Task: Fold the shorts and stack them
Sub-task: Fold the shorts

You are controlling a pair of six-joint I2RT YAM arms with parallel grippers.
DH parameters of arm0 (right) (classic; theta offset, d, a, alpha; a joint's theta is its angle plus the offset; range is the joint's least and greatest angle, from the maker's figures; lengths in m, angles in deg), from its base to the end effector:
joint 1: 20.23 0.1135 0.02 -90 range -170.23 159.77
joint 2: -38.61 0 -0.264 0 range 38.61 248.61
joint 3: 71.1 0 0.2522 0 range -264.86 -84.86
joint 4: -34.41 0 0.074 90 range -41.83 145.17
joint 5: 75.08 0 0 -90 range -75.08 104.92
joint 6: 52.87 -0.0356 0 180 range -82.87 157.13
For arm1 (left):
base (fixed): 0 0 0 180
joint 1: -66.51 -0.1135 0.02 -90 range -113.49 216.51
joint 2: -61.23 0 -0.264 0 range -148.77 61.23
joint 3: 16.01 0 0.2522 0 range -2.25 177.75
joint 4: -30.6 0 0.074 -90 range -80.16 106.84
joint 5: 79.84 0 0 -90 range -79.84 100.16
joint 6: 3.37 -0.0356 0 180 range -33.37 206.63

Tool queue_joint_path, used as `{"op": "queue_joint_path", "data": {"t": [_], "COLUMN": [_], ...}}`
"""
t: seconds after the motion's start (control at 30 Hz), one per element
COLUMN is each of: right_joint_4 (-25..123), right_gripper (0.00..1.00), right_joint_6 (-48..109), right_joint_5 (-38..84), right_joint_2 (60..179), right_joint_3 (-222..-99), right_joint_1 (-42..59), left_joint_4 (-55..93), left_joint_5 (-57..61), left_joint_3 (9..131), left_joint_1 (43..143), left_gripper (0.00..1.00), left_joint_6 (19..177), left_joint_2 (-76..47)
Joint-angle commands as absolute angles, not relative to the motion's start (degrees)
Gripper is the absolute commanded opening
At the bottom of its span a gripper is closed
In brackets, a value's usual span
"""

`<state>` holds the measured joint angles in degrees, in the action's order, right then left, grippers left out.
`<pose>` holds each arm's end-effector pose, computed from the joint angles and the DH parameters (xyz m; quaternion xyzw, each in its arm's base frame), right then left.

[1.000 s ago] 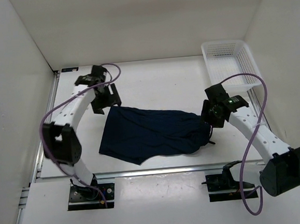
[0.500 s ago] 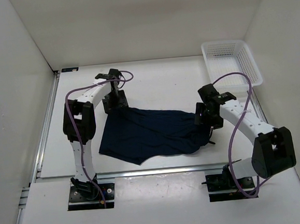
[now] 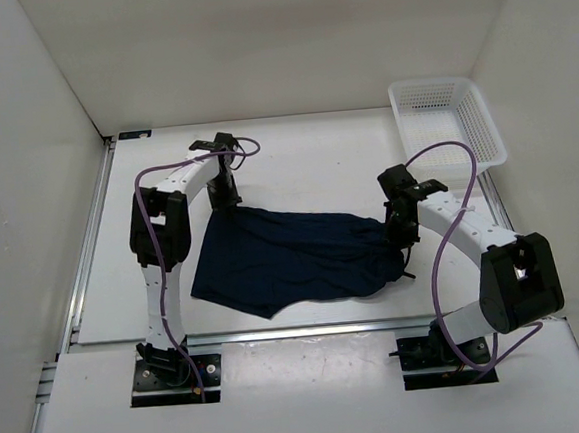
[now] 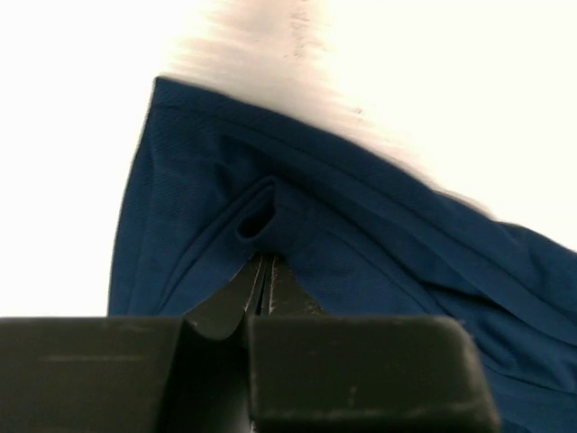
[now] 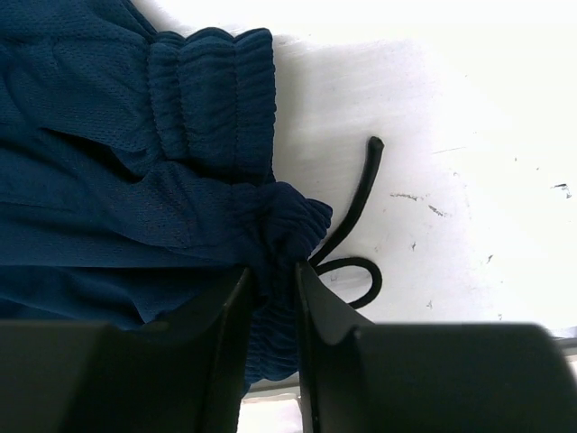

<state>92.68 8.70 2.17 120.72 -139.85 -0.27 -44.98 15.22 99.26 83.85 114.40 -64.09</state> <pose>0.2503 0.0825 0.2135 0.0901 0.9771 -0.0350 0.1896 0.4107 -0.1250 0.1758 -0.0924 0.9940 0.0261 0.0521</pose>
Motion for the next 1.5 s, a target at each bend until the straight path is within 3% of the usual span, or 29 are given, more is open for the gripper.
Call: {"op": "queue_joint_path", "data": {"t": [0.0, 0.17, 0.2, 0.33, 0.4, 0.5, 0.57, 0.63, 0.67, 0.73, 0.8, 0.83, 0.9, 0.93, 1.07, 1.17, 1.2, 1.3, 1.33, 1.43, 1.47], "right_joint_4": [91.59, 91.59, 91.59, 91.59, 92.11, 92.11, 92.11, 92.11, 92.11, 92.11, 92.11, 92.11, 92.11, 92.11, 92.11, 92.11, 92.11, 92.11, 92.11, 92.11, 92.11], "right_gripper": [0.27, 0.27, 0.27, 0.28, 0.28, 0.28, 0.28, 0.28, 0.28, 0.28, 0.28, 0.28, 0.28, 0.28, 0.28, 0.28, 0.28, 0.28, 0.28, 0.28, 0.28], "right_joint_6": [8.83, 8.83, 8.83, 9.36, 9.36, 9.36, 9.36, 9.36, 9.36, 9.36, 9.36, 9.36, 9.36, 9.36, 9.36, 9.36, 9.36, 9.36, 9.36, 9.36, 9.36], "right_joint_5": [0.94, 0.94, 0.94, 0.94, 0.94, 0.94, 0.94, 0.94, 0.94, 0.94, 0.94, 0.94, 0.94, 0.94, 1.47, 1.47, 1.47, 1.47, 1.47, 1.47, 1.47], "right_joint_2": [120.44, 120.44, 120.44, 119.91, 119.91, 119.91, 119.91, 119.91, 119.91, 119.91, 119.91, 119.91, 119.91, 119.91, 120.44, 120.44, 120.44, 120.44, 120.44, 120.44, 120.44], "right_joint_3": [-140.41, -140.41, -140.41, -140.41, -140.41, -140.41, -140.41, -140.41, -140.41, -140.41, -139.89, -139.88, -139.88, -139.88, -139.88, -139.88, -139.88, -139.88, -139.88, -139.88, -139.88], "right_joint_1": [-0.11, -0.11, -0.11, -0.11, -0.11, -0.11, -0.11, -0.11, -0.11, -0.11, -0.11, -0.11, -0.11, -0.11, -0.11, -0.11, -0.11, -0.11, -0.11, -0.11, -0.11], "left_joint_4": [-45.82, -45.82, -45.30, -45.30, -45.30, -45.30, -45.30, -45.30, -45.30, -45.30, -45.30, -45.30, -43.89, -43.02, -42.40, -41.87, -41.87, -41.87, -41.87, -42.39, -42.39], "left_joint_5": [18.33, 18.86, 18.17, 17.37, 16.84, 15.62, 15.61, 15.61, 15.61, 15.61, 15.61, 15.61, 14.65, 14.64, 12.45, 11.22, 11.22, 11.22, 11.22, 11.22, 11.22], "left_joint_3": [102.08, 102.08, 102.08, 103.30, 104.00, 105.32, 105.33, 105.85, 105.85, 106.38, 105.86, 104.90, 103.58, 102.87, 102.87, 103.39, 103.39, 104.01, 104.01, 104.01, 104.01], "left_joint_1": [83.91, 83.91, 83.91, 83.91, 83.91, 83.91, 83.91, 83.91, 83.91, 83.91, 83.91, 83.91, 83.91, 83.39, 83.38, 83.38, 83.38, 83.38, 83.38, 83.38, 83.38], "left_gripper": [0.11, 0.76, 0.83, 0.84, 0.78, 0.59, 0.39, 0.26, 0.20, 0.20, 0.29, 0.51, 0.66, 0.82, 0.87, 0.82, 0.72, 0.55, 0.39, 0.11, 0.11], "left_joint_6": [113.87, 114.40, 114.40, 114.40, 114.40, 113.87, 113.87, 113.87, 113.87, 113.87, 113.87, 113.87, 113.87, 113.87, 113.87, 113.87, 113.87, 114.40, 114.40, 114.40, 114.40], "left_joint_2": [-61.56, -60.24, -60.24, -64.01, -64.80, -65.42, -65.42, -65.42, -65.42, -65.42, -65.42, -65.42, -64.02, -64.02, -64.72, -65.33, -65.34, -65.34, -65.34, -65.34, -64.73]}}
